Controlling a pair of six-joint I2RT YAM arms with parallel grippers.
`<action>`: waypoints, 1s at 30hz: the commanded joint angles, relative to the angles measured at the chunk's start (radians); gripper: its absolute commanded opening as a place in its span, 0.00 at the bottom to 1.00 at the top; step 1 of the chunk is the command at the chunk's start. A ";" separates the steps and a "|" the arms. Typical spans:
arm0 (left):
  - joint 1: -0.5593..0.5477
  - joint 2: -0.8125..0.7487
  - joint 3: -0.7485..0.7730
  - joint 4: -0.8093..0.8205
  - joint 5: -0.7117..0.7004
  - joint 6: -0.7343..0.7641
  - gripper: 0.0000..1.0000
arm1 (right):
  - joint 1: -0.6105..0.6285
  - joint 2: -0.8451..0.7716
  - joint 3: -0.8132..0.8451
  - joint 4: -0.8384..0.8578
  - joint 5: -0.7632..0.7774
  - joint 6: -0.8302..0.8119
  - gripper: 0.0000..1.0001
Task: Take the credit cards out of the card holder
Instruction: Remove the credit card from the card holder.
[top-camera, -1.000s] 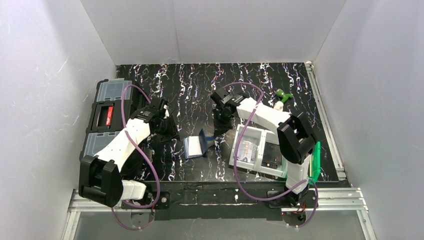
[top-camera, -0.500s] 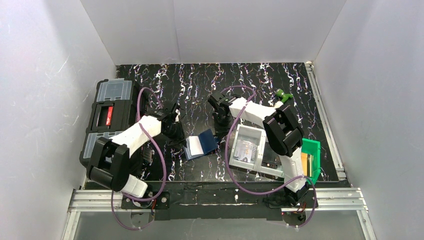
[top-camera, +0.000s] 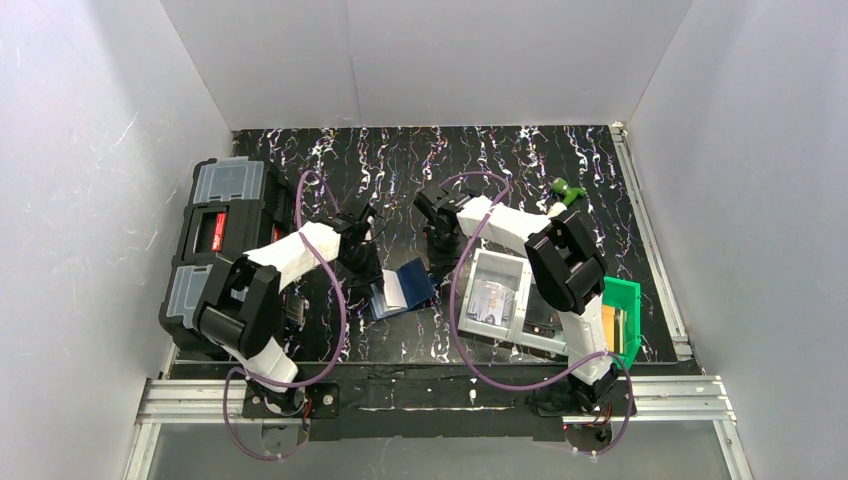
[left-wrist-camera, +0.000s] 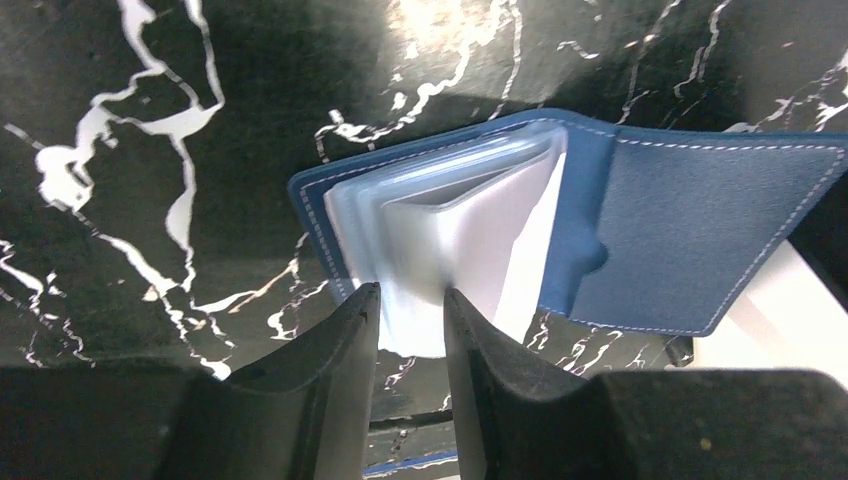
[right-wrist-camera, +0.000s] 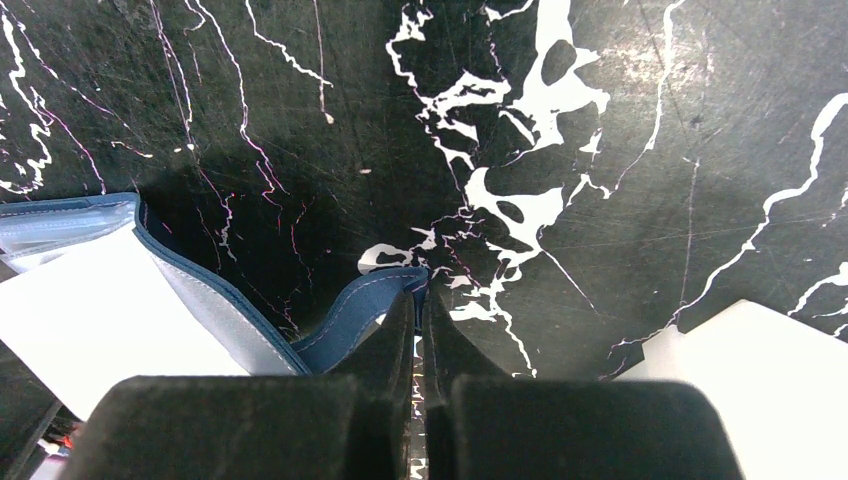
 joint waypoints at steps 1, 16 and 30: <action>-0.026 0.032 0.060 -0.004 0.003 -0.009 0.29 | 0.008 -0.037 0.002 0.008 0.013 -0.002 0.01; -0.070 0.086 0.146 0.004 0.040 -0.037 0.27 | 0.007 -0.195 0.027 -0.016 0.018 -0.024 0.40; -0.108 0.142 0.218 0.048 0.131 -0.073 0.27 | 0.007 -0.303 -0.046 -0.019 0.056 -0.021 0.44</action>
